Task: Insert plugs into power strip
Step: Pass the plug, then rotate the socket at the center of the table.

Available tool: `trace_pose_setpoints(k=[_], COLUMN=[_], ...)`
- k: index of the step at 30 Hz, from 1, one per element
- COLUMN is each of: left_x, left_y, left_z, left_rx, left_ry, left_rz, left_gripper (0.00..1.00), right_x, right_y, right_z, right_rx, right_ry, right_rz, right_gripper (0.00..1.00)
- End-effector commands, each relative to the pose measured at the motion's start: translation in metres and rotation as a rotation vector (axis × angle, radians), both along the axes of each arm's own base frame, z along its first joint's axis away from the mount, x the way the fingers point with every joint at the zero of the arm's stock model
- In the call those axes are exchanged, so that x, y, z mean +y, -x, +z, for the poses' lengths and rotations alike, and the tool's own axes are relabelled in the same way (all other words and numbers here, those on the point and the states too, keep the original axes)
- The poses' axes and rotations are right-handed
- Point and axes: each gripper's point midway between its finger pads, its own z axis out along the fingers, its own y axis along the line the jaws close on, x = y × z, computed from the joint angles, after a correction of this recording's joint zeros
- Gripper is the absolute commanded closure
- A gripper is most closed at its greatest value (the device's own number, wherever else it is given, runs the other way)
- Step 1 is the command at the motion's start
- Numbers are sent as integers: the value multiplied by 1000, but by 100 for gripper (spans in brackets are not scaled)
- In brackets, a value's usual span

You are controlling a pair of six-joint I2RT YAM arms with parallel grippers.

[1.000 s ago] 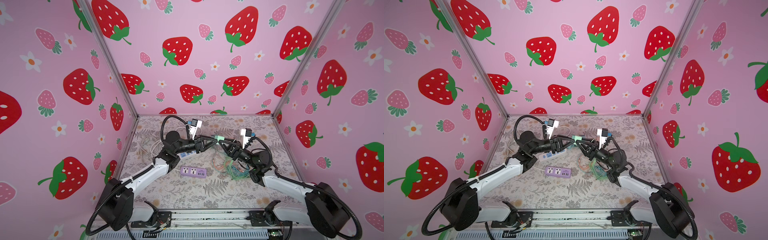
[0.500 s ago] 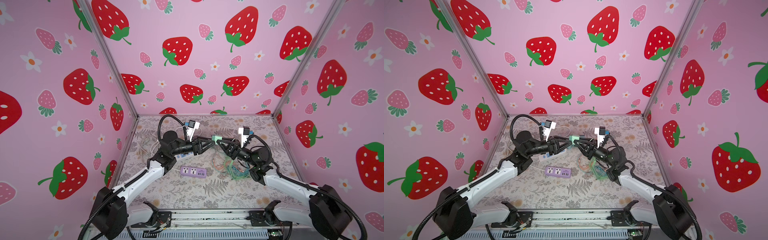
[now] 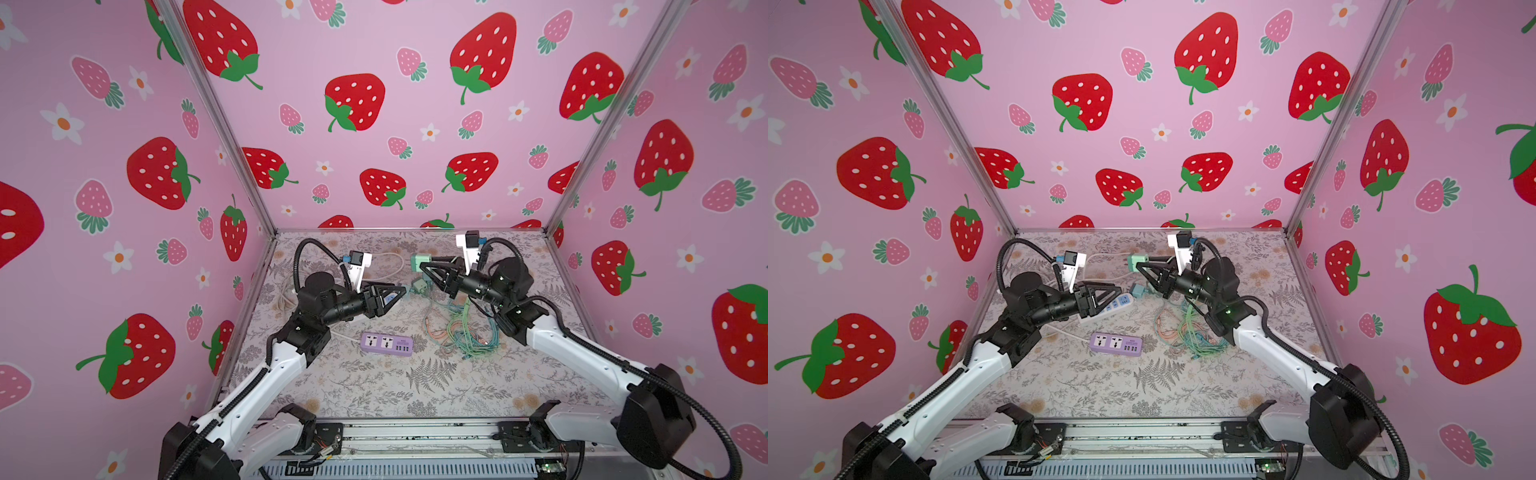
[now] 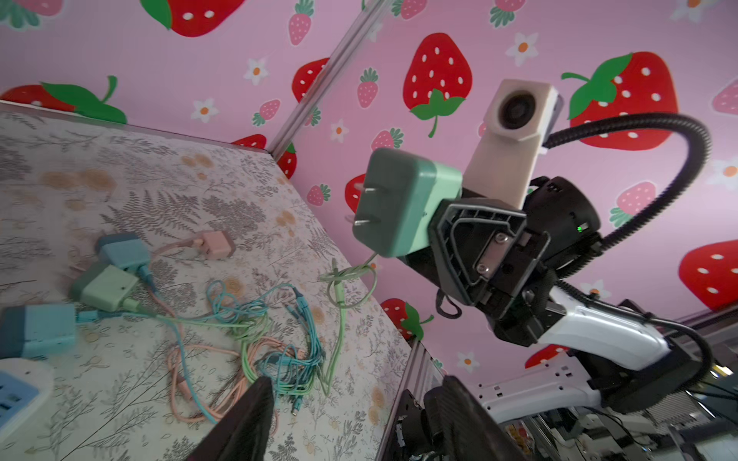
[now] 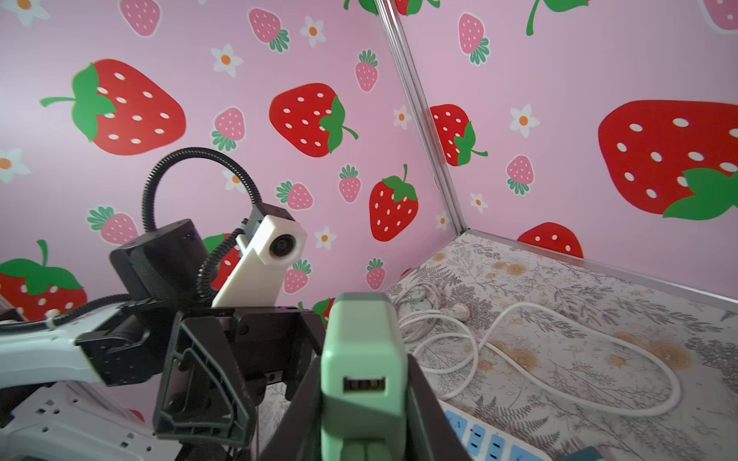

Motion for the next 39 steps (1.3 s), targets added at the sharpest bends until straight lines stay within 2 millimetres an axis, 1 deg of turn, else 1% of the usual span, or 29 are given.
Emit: trace_pose_setpoints(k=[1,4,5,6,10,12,15,18,20,21,24,25,27,31,32,36,39], left_x=[32,60,67,74,95,102,111,116,120,120,124,125,127,132,133,137,138], left_y=[-15,-24,-26,-27,-28,-28,-30,-32,-33,-33,-33,-33,-32,-28,-27,-21,-18], left_z=[-38,-66,-74,-83,-113,-125,-139,-153,-163,-166,-177,-179,-181,-181,-181,-185,-188], left_rx=[117,231,261,291,383,411,447,482,508,517,552,558,566,574,574,585,600], left_ry=[-130,-199,-217,-235,-312,-347,-382,-389,-398,-400,-395,-391,-387,-381,-379,-382,-381], left_rz=[187,335,368,401,481,506,534,543,550,547,543,544,546,562,567,577,582], left_gripper=[34,36,36,36,36,36,36,36,36,36,36,36,36,36,36,35,35], right_x=[11,20,22,27,40,45,53,59,64,66,71,73,76,82,82,82,83], right_y=[-13,-26,-29,-33,-46,-53,-68,-81,-89,-92,-104,-109,-118,-140,-144,-165,-175], right_z=[-35,-49,-49,-55,-67,-73,-83,-85,-80,-77,-58,-47,-33,5,11,46,56], right_rx=[-31,-55,-74,-79,-133,-157,-166,-167,-173,-178,-215,-234,-251,-315,-326,-407,-431], right_ry=[214,312,338,370,458,493,559,595,602,601,591,587,596,577,572,500,431], right_rz=[10,25,30,44,88,103,102,98,93,87,57,43,26,-12,-22,-78,-89], right_gripper=[84,84,84,84,84,84,84,84,84,84,84,84,84,84,84,84,85])
